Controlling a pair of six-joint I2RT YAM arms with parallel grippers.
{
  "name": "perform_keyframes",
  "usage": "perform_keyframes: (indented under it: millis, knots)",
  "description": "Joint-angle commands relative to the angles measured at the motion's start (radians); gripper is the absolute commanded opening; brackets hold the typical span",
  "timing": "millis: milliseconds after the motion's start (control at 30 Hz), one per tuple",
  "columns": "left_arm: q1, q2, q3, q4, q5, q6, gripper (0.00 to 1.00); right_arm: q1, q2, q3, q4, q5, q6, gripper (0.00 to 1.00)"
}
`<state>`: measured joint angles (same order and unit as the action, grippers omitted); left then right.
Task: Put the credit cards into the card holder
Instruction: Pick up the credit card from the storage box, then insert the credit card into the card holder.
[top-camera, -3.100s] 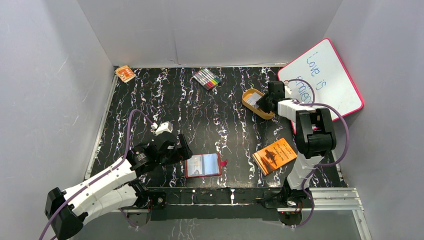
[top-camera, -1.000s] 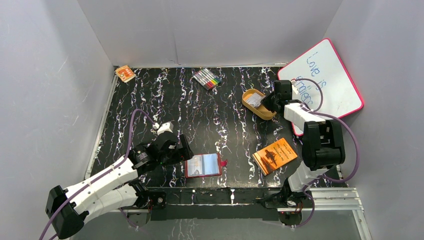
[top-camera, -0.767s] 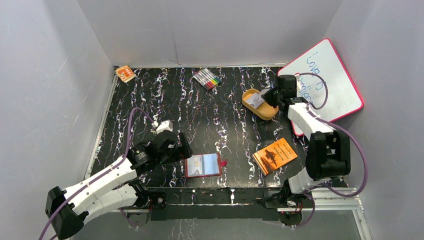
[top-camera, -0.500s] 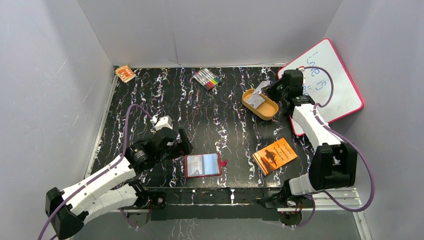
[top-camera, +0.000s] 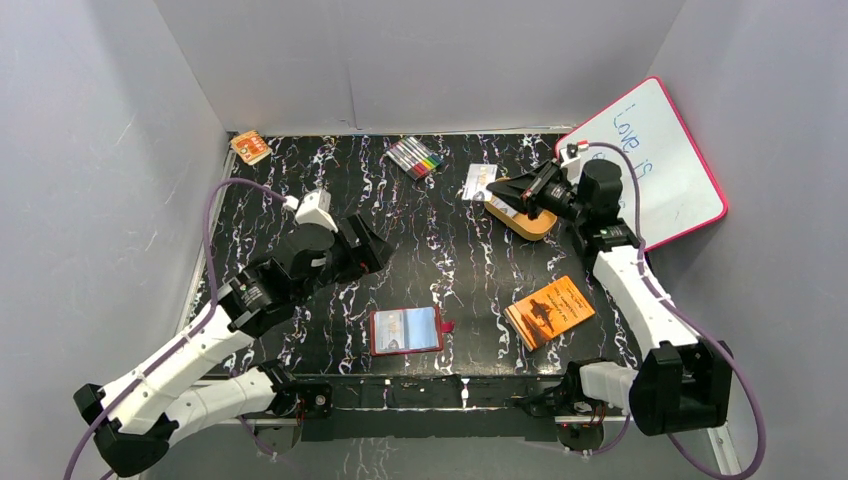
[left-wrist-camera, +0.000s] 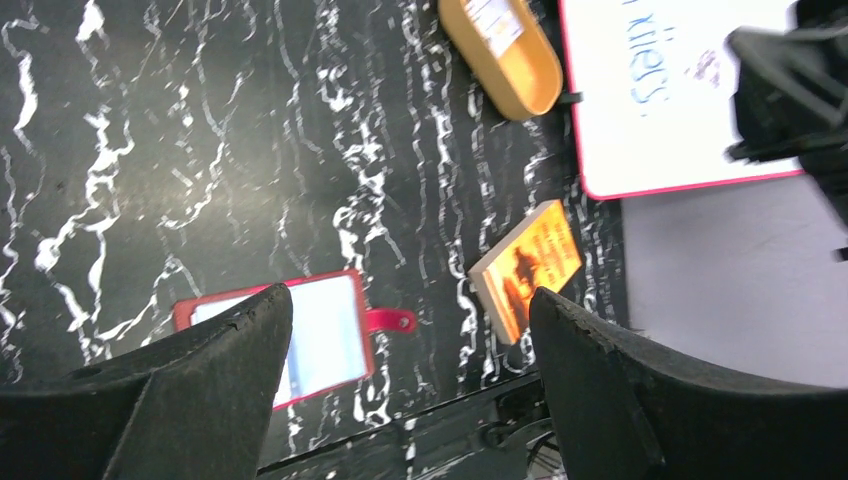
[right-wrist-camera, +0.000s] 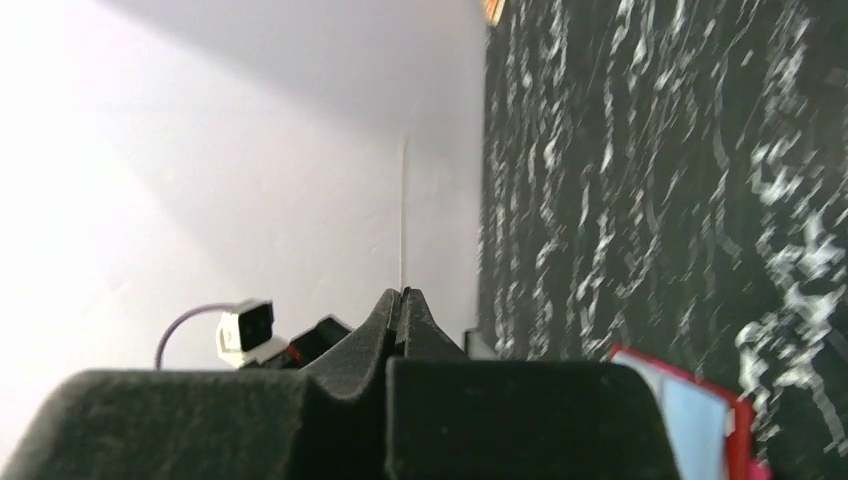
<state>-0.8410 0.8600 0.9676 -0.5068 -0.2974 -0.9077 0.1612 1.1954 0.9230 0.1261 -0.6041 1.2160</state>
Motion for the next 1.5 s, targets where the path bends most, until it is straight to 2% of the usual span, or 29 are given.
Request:
perform_keyframes:
  millis: [0, 100, 367, 533, 600, 667, 733, 767, 800, 867, 933, 1067, 1267, 1467]
  knots:
    - [0.000, 0.035, 0.090, 0.022, -0.001, 0.017, 0.84, 0.020, -0.072, -0.065, 0.069, -0.124, 0.259, 0.00]
    - [0.000, 0.040, 0.096, 0.028, -0.014, -0.002, 0.84, 0.041, -0.123, -0.023, -0.156, -0.063, 0.243, 0.00]
    - [-0.001, 0.000, 0.026, 0.053, -0.017, -0.097, 0.83, 0.059, -0.199, 0.009, -0.269, -0.017, 0.304, 0.00]
    - [-0.001, -0.027, -0.008, 0.051, -0.016, -0.131, 0.83, 0.077, -0.203, 0.011, -0.248, -0.017, 0.289, 0.00]
    - [0.000, -0.039, -0.019, 0.044, -0.013, -0.130, 0.83, 0.086, -0.178, 0.047, -0.254, 0.004, 0.131, 0.00]
    - [0.000, -0.051, -0.035, 0.027, -0.005, -0.118, 0.83, 0.122, -0.103, 0.183, -0.457, 0.056, -0.183, 0.00]
    - [-0.001, -0.061, -0.064, -0.006, 0.008, -0.105, 0.83, 0.271, -0.057, 0.220, -0.595, 0.192, -0.438, 0.00]
    - [-0.001, -0.065, -0.084, -0.024, 0.017, -0.100, 0.83, 0.362, -0.056, 0.196, -0.611, 0.261, -0.498, 0.00]
    - [0.000, -0.068, -0.105, -0.038, 0.033, -0.094, 0.84, 0.437, -0.064, 0.147, -0.591, 0.296, -0.529, 0.00]
    - [-0.001, -0.069, -0.169, -0.043, 0.075, -0.089, 0.84, 0.529, -0.076, 0.036, -0.507, 0.264, -0.548, 0.00]
    - [0.000, -0.064, -0.224, -0.029, 0.127, -0.090, 0.83, 0.581, -0.061, -0.058, -0.439, 0.216, -0.537, 0.00]
    - [0.000, -0.022, -0.300, 0.031, 0.191, -0.098, 0.81, 0.678, -0.036, -0.187, -0.329, 0.245, -0.493, 0.00]
    - [-0.001, 0.093, -0.333, 0.125, 0.244, -0.104, 0.76, 0.687, -0.060, -0.302, -0.281, 0.333, -0.416, 0.00]
    - [-0.003, 0.209, -0.314, 0.181, 0.259, -0.081, 0.75, 0.686, -0.064, -0.362, -0.291, 0.365, -0.392, 0.00]
